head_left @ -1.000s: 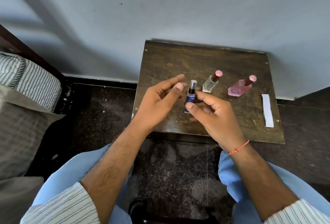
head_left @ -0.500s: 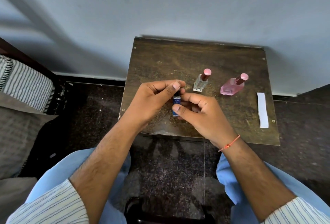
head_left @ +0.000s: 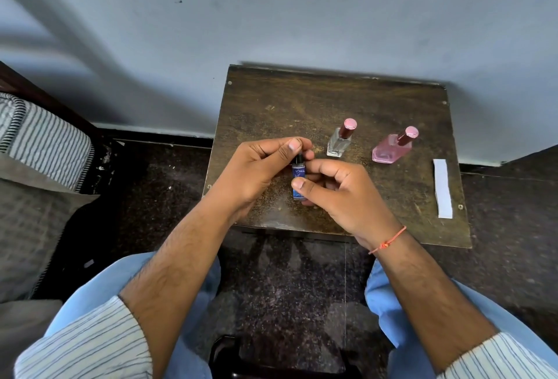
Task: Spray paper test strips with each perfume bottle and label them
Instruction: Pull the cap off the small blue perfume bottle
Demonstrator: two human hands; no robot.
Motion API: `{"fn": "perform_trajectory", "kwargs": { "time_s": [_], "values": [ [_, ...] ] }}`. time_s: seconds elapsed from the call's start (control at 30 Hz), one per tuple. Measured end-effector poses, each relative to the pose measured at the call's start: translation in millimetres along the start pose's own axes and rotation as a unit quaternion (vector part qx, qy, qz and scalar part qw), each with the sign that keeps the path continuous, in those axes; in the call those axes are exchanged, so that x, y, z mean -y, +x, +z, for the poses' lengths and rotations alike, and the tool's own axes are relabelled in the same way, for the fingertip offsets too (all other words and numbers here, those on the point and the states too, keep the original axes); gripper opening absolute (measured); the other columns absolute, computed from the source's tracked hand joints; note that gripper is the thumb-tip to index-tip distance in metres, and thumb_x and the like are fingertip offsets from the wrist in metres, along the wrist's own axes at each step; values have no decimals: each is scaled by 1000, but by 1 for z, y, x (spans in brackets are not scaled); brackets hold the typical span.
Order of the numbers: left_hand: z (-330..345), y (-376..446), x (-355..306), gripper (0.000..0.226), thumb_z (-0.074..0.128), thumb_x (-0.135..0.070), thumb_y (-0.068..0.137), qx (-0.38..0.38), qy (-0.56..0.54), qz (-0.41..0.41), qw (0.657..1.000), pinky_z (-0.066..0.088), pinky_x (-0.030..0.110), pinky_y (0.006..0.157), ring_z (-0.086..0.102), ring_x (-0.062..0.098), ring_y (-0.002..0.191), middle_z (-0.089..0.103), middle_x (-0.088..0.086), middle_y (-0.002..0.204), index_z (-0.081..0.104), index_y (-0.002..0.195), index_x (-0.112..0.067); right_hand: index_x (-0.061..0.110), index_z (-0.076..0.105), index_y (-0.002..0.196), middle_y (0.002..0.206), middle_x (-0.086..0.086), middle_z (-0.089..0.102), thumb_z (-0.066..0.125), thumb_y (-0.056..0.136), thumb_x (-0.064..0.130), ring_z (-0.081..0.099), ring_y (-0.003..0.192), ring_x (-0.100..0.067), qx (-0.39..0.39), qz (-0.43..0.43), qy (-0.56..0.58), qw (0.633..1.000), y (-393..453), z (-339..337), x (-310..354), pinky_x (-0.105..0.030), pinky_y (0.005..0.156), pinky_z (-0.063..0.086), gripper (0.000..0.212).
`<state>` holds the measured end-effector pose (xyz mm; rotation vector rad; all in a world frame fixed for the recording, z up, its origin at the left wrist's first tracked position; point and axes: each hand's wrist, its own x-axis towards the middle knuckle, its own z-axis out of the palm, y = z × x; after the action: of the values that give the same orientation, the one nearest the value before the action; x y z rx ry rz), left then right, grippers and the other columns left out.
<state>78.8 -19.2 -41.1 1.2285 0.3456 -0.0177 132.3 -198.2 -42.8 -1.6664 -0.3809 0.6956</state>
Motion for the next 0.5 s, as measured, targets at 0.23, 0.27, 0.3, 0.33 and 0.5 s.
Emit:
{"fn": "perform_trajectory", "kwargs": {
  "time_s": [0.23,0.27,0.3,0.33,0.5],
  "values": [
    [3,2,1,24,70,-28,94,-23,13,16,1000,60,42,103,77,25,106,83,11,106,83,107,-15,32,79,106,99,-13,82,84,92,19,78,97,-41,-16,0,-24,1000,1,0,1,-63,88,63,19],
    [3,2,2,24,70,-29,94,-28,19,21,999,60,43,104,77,25,106,83,11,106,83,108,-15,32,79,106,98,-11,83,84,89,26,77,96,-42,-21,-2,-29,999,1,0,1,-63,87,63,19],
    [4,2,2,25,70,-29,94,-33,25,26,999,59,44,105,77,24,107,83,10,107,83,109,-14,34,80,105,96,-8,83,83,86,32,78,93,-39,-26,-6,-38,999,2,-1,0,-62,86,63,19],
    [4,2,2,26,70,-29,94,-38,30,30,998,59,45,106,77,24,108,83,10,107,82,111,-14,37,80,103,94,-4,83,82,84,36,79,89,-34,-30,-10,-47,998,2,-1,0,-61,84,64,19],
    [5,3,2,28,71,-29,94,-51,41,32,997,57,47,108,77,26,110,83,12,109,82,113,-12,48,80,97,93,0,82,82,81,45,80,91,-30,-32,-13,-46,998,4,-1,-2,-59,86,65,17]
  ]
}}
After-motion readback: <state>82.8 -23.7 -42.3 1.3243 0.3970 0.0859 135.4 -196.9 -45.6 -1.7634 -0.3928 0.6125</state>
